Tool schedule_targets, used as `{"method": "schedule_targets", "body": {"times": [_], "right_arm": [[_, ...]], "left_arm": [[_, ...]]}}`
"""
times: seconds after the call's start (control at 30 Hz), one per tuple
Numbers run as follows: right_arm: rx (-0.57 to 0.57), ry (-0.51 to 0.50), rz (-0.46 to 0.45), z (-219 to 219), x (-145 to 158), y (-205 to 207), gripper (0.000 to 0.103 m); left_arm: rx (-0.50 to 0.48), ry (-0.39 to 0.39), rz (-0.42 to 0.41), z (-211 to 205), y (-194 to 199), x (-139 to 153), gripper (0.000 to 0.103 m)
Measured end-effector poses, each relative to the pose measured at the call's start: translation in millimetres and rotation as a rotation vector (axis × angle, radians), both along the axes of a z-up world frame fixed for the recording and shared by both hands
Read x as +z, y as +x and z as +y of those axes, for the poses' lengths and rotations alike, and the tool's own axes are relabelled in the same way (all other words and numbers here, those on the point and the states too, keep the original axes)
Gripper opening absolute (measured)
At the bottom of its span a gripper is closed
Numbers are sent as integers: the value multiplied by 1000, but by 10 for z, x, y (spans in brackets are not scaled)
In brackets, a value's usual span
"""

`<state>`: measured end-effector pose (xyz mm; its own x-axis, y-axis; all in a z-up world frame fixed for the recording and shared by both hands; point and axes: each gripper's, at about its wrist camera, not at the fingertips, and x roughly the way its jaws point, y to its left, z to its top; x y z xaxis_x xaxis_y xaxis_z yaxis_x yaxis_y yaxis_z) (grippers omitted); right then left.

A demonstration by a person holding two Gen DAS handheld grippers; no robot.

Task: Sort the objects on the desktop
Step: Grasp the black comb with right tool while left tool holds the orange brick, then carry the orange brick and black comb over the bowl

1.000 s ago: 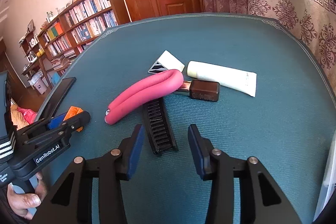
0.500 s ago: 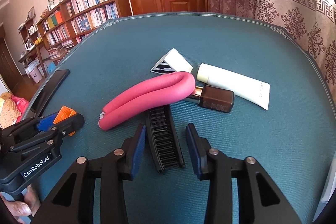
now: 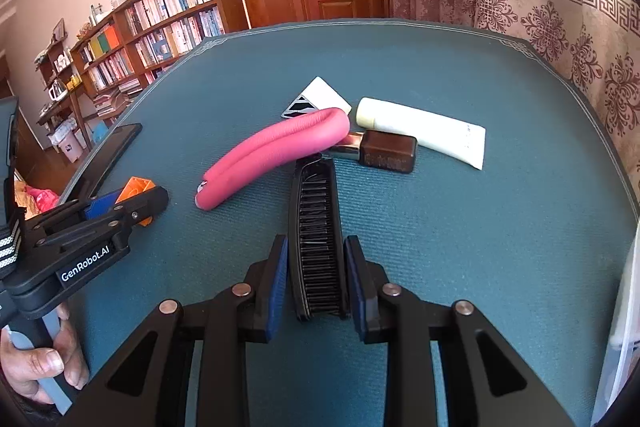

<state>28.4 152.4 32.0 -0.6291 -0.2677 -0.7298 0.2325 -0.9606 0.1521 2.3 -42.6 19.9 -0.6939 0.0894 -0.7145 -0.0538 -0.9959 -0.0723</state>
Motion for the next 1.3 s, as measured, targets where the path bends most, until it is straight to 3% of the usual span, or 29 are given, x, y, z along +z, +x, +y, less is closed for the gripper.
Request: {"method": "schedule_targets", "body": {"times": [0.5, 0.93, 1.3], "right_arm": [[-63, -88, -10, 514, 102, 273, 29], [-146, -95, 83, 1031, 438, 535, 29], [-304, -112, 129, 1752, 577, 816, 29]], "left_arm": [[-86, -10, 12, 499, 209, 74, 35], [-214, 21, 7, 1141, 329, 130, 35], [-319, 25, 10, 1672, 423, 241, 35]]}}
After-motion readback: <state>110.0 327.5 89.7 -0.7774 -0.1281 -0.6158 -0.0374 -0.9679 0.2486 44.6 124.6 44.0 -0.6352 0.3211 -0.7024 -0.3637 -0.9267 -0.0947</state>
